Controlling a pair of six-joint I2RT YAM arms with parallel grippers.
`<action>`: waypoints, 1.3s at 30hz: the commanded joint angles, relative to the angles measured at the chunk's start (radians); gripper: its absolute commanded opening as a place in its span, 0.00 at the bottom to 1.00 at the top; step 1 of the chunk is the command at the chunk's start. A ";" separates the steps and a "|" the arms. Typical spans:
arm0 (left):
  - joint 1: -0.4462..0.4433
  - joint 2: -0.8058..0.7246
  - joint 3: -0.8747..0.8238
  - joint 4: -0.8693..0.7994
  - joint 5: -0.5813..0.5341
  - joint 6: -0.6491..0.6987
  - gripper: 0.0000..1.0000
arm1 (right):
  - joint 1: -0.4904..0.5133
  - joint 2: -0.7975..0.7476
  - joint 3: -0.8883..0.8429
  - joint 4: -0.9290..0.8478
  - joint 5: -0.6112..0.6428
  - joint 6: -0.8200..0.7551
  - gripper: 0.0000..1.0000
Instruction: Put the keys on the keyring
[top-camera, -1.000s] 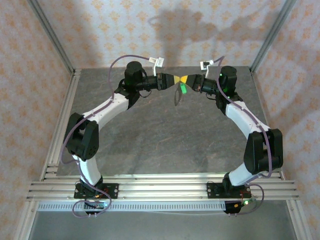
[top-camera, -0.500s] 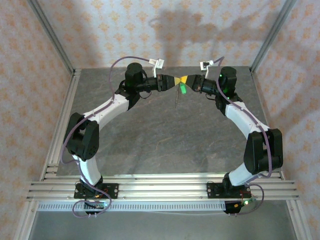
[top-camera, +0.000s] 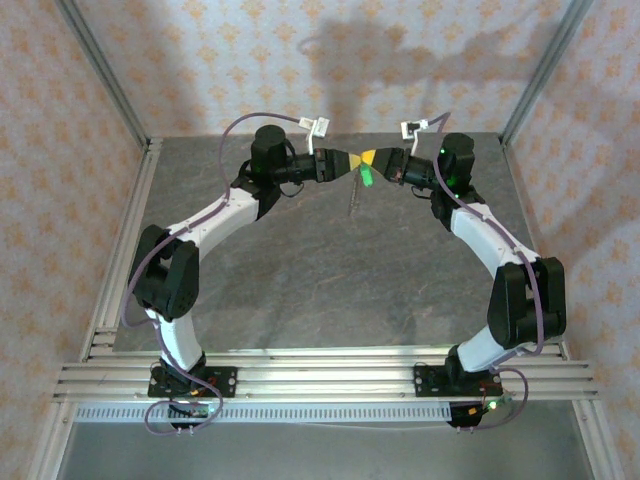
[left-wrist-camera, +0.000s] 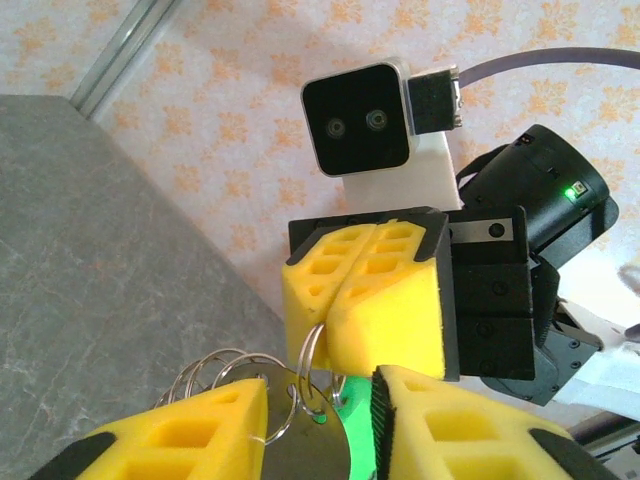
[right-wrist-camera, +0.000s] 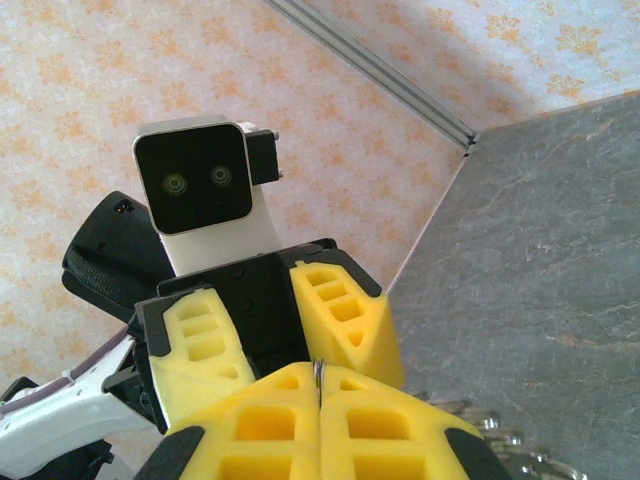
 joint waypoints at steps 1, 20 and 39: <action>-0.019 0.012 0.044 0.054 0.043 -0.003 0.30 | 0.000 0.008 0.010 0.082 -0.015 0.011 0.00; -0.034 -0.002 0.039 0.057 -0.004 0.012 0.00 | -0.016 -0.015 -0.004 0.066 0.024 0.012 0.24; -0.034 -0.047 0.029 0.052 -0.015 0.040 0.00 | -0.079 -0.164 -0.178 0.120 0.081 0.013 0.41</action>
